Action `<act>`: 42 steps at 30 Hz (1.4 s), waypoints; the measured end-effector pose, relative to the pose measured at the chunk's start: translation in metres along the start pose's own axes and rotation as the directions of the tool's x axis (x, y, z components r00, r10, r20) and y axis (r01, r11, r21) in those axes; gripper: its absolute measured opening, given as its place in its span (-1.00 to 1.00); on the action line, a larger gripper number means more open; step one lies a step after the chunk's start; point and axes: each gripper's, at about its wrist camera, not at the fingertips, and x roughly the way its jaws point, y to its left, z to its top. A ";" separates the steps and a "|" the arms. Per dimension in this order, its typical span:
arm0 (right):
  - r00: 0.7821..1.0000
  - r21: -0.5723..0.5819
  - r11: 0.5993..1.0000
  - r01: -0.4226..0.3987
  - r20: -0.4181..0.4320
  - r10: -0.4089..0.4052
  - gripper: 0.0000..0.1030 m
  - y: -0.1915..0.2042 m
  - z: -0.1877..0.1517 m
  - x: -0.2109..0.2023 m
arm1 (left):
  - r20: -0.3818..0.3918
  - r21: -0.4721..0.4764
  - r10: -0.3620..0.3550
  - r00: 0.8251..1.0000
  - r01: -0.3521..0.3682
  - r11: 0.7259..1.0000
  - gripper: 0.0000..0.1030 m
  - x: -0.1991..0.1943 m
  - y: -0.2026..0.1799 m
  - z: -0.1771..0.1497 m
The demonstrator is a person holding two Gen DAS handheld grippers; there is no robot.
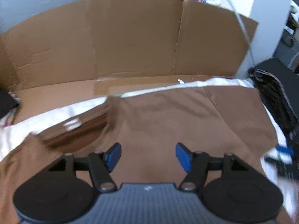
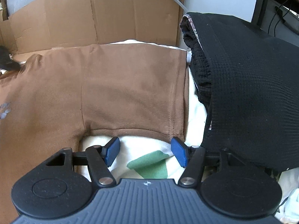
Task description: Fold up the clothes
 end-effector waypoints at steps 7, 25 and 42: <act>0.996 -0.009 0.999 -0.037 0.080 0.038 0.28 0.003 -0.002 -0.032 | 0.041 -0.075 0.113 0.993 -0.110 0.991 0.47 -0.074 0.063 -0.067; 0.999 -0.121 0.992 -0.034 0.002 0.034 0.28 0.034 -0.006 -0.097 | 0.044 -0.279 0.366 0.930 -0.340 0.898 0.36 -0.147 0.199 -0.174; 0.991 -0.233 0.964 -0.129 -0.075 0.114 0.28 0.129 0.023 -0.154 | -0.035 -0.540 0.360 0.932 -0.321 0.778 -0.38 -0.127 0.324 -0.208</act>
